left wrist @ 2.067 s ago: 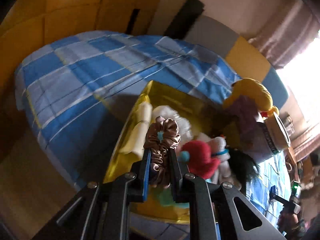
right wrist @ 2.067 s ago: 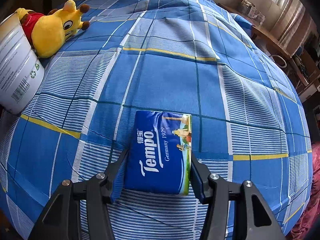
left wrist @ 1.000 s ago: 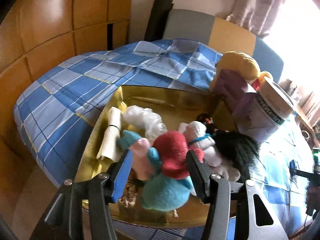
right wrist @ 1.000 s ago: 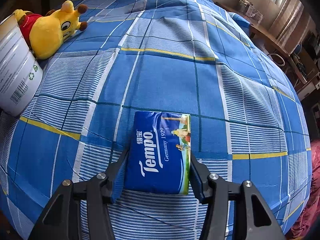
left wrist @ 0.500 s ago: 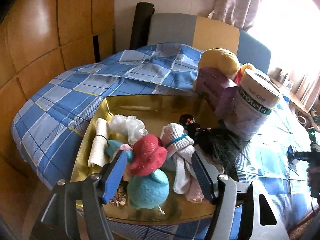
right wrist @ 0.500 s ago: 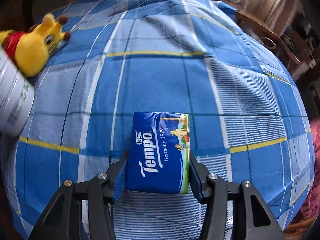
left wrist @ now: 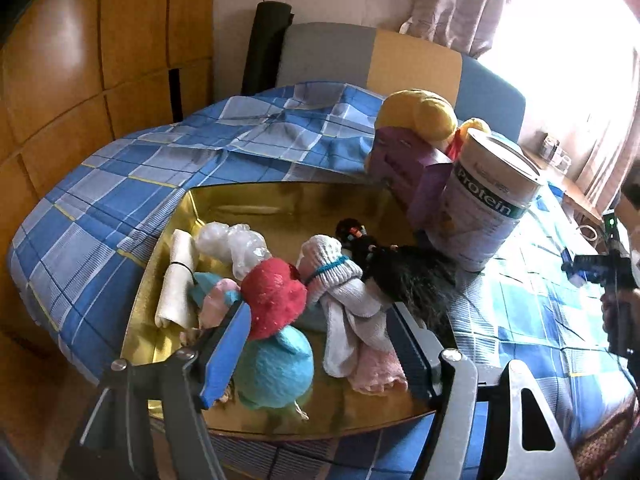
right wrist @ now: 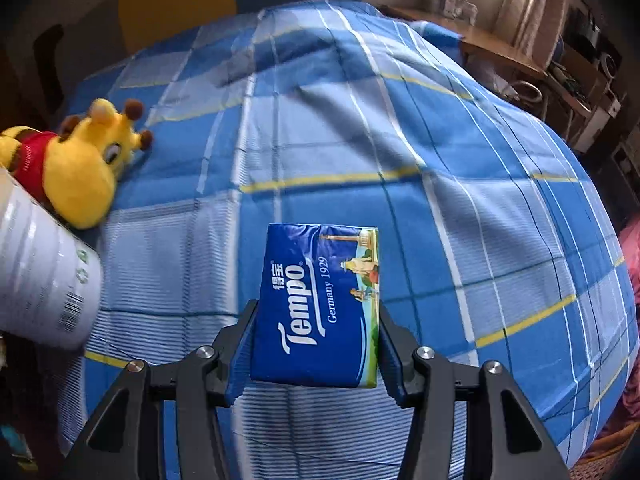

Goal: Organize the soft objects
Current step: 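Carry the Tempo tissue pack into the gold tray and open the right tool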

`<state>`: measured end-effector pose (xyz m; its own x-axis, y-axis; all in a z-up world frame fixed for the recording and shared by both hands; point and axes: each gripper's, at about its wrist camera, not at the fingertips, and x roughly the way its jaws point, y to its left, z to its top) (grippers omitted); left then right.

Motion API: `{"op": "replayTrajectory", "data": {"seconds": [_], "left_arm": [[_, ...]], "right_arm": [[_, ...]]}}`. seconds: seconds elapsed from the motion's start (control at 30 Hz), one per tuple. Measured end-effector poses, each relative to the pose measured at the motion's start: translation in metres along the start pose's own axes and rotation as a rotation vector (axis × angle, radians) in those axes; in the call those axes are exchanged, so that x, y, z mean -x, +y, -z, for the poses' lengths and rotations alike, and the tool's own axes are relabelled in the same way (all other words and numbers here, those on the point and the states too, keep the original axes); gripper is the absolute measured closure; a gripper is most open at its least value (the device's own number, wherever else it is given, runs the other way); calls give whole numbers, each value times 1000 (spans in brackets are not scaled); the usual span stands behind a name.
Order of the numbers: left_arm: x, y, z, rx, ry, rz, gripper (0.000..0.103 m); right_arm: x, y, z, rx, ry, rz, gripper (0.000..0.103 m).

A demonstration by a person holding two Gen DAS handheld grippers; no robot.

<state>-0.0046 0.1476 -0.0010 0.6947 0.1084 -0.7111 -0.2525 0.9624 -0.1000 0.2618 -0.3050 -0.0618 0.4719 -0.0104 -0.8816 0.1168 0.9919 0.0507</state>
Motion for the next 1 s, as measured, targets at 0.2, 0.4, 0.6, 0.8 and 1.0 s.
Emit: {"op": "replayTrajectory", "data": {"seconds": [0.2, 0.4, 0.6, 0.8, 1.0], "left_arm": [[1, -3, 1, -9, 6, 14, 32], [0, -5, 2, -13, 12, 27, 32], [2, -4, 3, -18, 10, 33, 28], [1, -2, 3, -8, 19, 35, 28], [1, 5, 2, 13, 19, 27, 23]], "right_arm": [[21, 22, -15, 12, -57, -48, 49], [55, 55, -43, 57, -148, -102, 49], [100, 110, -67, 154, -253, -177, 49], [146, 172, -66, 296, -353, -284, 49], [188, 232, -32, 487, -420, -419, 49]]}}
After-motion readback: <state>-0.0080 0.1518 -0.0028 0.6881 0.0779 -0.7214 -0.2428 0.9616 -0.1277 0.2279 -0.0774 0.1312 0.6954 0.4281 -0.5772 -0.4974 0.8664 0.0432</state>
